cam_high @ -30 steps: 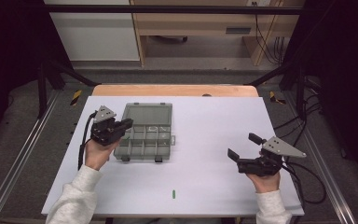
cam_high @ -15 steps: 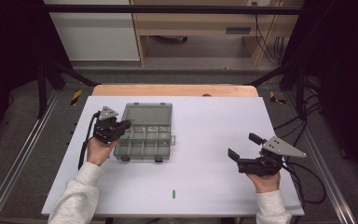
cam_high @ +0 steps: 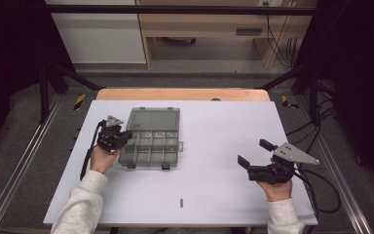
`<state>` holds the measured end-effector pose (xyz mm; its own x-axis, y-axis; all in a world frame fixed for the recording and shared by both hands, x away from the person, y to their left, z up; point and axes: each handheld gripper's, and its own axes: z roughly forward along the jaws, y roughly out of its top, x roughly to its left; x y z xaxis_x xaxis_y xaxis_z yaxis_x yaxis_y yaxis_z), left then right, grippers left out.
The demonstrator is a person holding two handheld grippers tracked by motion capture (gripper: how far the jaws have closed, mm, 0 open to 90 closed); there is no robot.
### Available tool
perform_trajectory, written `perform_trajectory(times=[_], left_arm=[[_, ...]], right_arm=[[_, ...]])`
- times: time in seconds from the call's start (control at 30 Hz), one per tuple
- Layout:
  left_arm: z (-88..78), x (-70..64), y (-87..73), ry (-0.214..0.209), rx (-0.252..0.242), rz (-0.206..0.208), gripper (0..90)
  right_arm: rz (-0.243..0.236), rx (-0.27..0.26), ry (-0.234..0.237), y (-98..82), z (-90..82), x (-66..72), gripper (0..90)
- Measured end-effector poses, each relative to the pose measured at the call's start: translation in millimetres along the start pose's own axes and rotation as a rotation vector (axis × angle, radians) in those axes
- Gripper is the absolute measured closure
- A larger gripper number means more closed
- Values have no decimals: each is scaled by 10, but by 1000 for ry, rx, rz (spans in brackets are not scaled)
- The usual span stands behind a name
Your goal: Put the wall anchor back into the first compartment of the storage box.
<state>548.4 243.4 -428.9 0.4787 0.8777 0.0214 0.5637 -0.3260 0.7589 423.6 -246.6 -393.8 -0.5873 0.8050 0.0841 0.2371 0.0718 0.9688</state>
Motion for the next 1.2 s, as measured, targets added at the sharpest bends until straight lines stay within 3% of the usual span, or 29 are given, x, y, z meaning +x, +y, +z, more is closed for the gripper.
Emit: perform_trajectory(times=[0.23, 0.33, 0.53, 0.63, 0.93, 1.2], left_arm=[[106, 7, -70, 5, 66, -7, 829], [99, 7, -80, -1, 68, -3, 826], [-12, -7, -53, -8, 19, -14, 734], [-123, -40, -28, -26, -23, -27, 655], [-437, -272, 6, -33, -117, -26, 223], [-665, -519, -61, -91, -172, -3, 134]], right_arm=[[0, -5, -2, 3, -2, -1, 15], [0, -5, -3, 2, -2, -1, 15], [0, -3, -3, 3, -5, -2, 15], [0, -4, -3, 4, -6, -1, 14], [1, -2, -3, 6, -17, -3, 14], [6, -11, -4, 10, -23, -3, 14]])
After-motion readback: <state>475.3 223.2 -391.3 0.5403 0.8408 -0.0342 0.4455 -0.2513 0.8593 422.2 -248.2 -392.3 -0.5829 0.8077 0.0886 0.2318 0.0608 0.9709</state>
